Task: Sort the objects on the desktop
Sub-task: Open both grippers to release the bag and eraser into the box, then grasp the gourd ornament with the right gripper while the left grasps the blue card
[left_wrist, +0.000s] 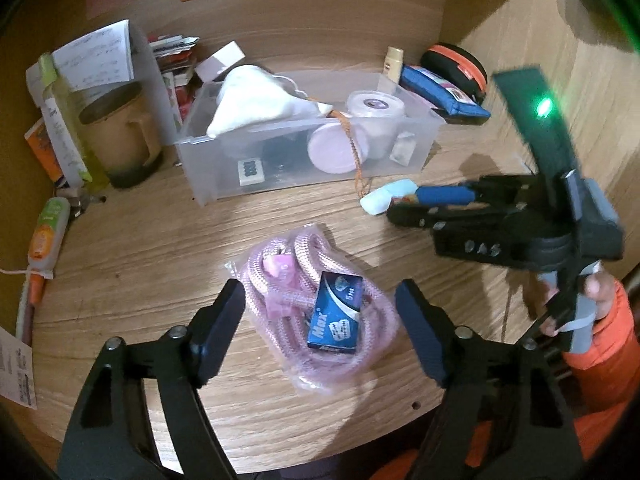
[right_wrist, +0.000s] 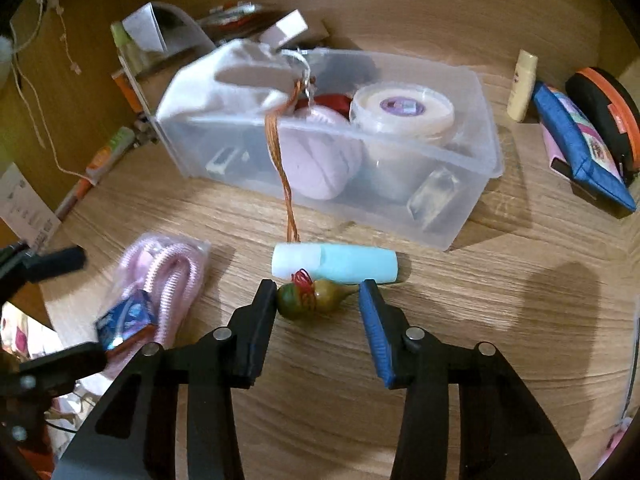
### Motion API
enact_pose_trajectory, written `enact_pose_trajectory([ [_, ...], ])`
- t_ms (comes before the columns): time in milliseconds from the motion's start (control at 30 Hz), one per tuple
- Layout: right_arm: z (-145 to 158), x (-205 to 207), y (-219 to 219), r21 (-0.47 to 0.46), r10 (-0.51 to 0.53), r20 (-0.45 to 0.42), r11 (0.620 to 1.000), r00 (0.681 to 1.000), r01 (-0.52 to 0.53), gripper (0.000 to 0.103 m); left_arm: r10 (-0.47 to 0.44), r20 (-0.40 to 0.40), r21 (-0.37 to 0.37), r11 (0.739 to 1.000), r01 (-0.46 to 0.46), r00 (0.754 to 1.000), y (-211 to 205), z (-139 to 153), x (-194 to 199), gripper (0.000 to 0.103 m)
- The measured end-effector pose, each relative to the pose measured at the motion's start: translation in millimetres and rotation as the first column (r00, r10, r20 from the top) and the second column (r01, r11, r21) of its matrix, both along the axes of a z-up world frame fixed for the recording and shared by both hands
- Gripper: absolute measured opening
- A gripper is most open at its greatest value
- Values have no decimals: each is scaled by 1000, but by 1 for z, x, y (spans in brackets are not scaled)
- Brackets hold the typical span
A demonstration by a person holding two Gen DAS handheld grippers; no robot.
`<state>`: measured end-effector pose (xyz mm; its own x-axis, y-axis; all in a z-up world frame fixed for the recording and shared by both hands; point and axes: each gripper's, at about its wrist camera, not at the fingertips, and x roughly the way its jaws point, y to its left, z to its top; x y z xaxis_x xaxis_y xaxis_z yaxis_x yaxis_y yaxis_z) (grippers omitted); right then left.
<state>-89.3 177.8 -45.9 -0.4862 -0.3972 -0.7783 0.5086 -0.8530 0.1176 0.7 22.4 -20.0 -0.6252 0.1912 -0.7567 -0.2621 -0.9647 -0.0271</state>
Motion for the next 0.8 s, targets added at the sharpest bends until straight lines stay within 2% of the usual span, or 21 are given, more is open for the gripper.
enact_pose_trajectory([
  [233, 35, 14, 13, -65, -6, -75, 998, 997, 1, 39, 0, 27, -33, 999, 1, 1000, 5, -13, -7, 77],
  [300, 46, 18, 16, -84, -8, -100, 996, 995, 0, 39, -2, 47, -38, 999, 4, 999, 6, -19, -9, 70],
  [400, 59, 24, 20, -99, -13, -135, 995, 991, 0, 39, -2, 68, 14, 1000, 1, 998, 2, -23, -12, 65],
  [433, 63, 26, 21, -105, -16, -144, 994, 989, 0, 39, 1, 72, 29, 1000, -3, 997, 0, -22, -13, 59],
  [500, 68, 29, 22, -115, -19, -157, 993, 987, 1, 39, 8, 75, 50, 999, -12, 997, -3, -21, -14, 54],
  [567, 73, 31, 23, -120, -22, -168, 993, 986, 2, 39, 2, 71, 60, 998, -6, 997, -4, -19, -12, 39],
  [633, 75, 32, 24, -125, -25, -172, 992, 985, 3, 39, -2, 64, 53, 999, -1, 998, -2, -17, -9, 33],
  [800, 82, 32, 27, -146, -29, -180, 989, 983, 2, 39, 10, 47, 40, 999, -12, 999, -1, -13, -6, 26],
])
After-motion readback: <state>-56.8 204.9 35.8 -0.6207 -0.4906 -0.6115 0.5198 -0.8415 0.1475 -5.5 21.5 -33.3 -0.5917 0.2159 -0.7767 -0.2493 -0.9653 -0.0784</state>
